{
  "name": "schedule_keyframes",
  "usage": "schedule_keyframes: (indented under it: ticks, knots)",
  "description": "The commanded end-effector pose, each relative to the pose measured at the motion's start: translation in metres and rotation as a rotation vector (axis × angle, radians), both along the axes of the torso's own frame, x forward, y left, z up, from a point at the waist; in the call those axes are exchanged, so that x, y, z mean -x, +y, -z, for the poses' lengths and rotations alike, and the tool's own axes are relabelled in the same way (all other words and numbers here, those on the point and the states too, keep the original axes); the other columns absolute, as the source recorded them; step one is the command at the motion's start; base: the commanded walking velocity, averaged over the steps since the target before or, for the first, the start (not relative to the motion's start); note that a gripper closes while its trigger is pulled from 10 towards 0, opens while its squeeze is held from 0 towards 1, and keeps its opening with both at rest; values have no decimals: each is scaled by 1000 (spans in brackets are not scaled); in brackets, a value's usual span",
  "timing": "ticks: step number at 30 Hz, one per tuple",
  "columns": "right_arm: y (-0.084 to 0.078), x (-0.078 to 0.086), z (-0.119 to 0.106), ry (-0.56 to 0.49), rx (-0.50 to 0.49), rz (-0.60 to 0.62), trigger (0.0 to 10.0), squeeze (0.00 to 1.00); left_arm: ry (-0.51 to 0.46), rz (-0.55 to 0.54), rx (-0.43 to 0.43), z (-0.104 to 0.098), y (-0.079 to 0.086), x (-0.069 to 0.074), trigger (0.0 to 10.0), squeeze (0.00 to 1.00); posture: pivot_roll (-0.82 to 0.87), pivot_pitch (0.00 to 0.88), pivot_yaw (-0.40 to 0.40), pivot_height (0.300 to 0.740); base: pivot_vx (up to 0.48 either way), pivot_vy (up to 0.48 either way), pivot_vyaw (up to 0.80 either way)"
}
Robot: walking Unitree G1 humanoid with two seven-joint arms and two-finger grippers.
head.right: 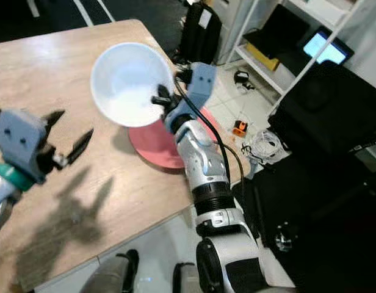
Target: Setting the table
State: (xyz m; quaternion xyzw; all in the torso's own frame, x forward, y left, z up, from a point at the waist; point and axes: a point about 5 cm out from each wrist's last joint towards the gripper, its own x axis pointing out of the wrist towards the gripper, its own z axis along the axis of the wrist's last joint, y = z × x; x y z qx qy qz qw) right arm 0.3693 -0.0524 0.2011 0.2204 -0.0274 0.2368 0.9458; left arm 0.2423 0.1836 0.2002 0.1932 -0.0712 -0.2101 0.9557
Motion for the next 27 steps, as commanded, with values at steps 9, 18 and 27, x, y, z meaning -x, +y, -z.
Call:
schedule_keyframes:
  ticks: [9,18,27]
  knots:
    - [35,20,14,-15,133,-260,10000,0,149,199,-70,-12,12,41,10000,0,264,137,-42,740,0,0,0]
    - [64,34,24,-8,178,-376,10000,0,215,285,-43,-17,5,61,10000,0,264,135,-37,740,0,0,0]
    - [86,42,27,14,193,-394,10000,0,241,264,-5,-16,7,63,10000,0,266,120,-37,740,0,0,0]
